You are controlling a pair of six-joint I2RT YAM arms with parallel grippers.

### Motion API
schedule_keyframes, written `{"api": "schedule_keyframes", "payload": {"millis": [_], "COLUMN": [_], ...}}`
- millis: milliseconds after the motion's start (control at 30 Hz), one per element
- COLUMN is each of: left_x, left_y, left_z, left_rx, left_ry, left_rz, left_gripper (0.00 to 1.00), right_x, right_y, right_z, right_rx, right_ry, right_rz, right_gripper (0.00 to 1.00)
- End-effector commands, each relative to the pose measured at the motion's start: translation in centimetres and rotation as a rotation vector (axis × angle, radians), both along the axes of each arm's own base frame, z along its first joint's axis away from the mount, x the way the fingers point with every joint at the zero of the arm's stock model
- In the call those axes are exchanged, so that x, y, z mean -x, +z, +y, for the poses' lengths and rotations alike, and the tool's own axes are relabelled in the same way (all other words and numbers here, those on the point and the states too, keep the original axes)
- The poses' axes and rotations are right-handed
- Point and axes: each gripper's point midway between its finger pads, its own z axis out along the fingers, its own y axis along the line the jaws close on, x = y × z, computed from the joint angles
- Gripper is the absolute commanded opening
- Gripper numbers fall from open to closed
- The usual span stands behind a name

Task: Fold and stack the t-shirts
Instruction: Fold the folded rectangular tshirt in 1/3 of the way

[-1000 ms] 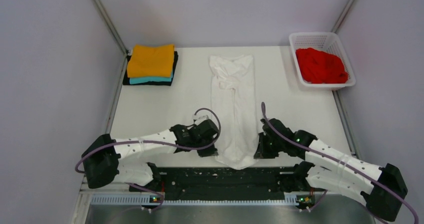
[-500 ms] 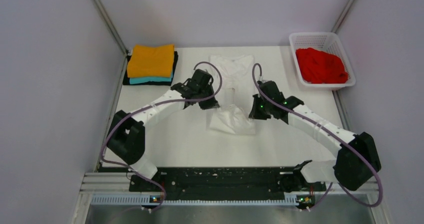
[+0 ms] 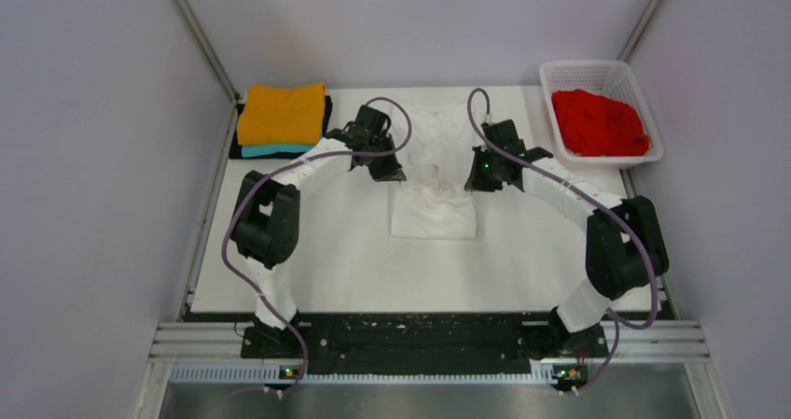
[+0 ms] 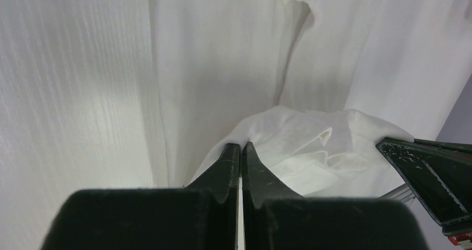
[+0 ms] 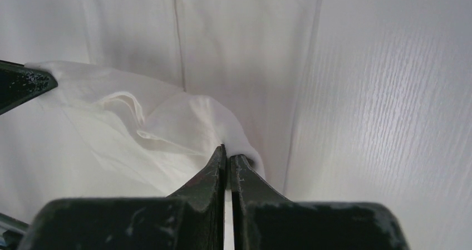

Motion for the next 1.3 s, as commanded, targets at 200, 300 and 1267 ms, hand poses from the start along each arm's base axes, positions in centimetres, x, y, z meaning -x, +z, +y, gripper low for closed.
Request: {"api": "schedule_keyframes", "payload": {"millis": [200, 300, 1267], "left_x": [-4.4, -4.6, 0.1], "left_y": [1.2, 0.7, 1.3], "left_z": [0.2, 0.7, 4.9], "left_rx": [-0.017, -0.024, -0.005], "left_ry": [-0.017, -0.006, 0.093], "left_rz": [-0.068, -0.057, -0.056], "left_gripper": [0.0, 0.0, 0.99], "right_x": [-5.4, -5.7, -3.9], "right_y": [1.0, 0.6, 2.0], "right_z": [-0.1, -0.7, -2.7], "right_rx": [-0.015, -0.015, -0.102], "right_ry": [-0.022, -0.046, -0.096], "right_rz": [-0.078, -0.08, -0.151], "right_gripper": [0.0, 0.0, 0.99]}}
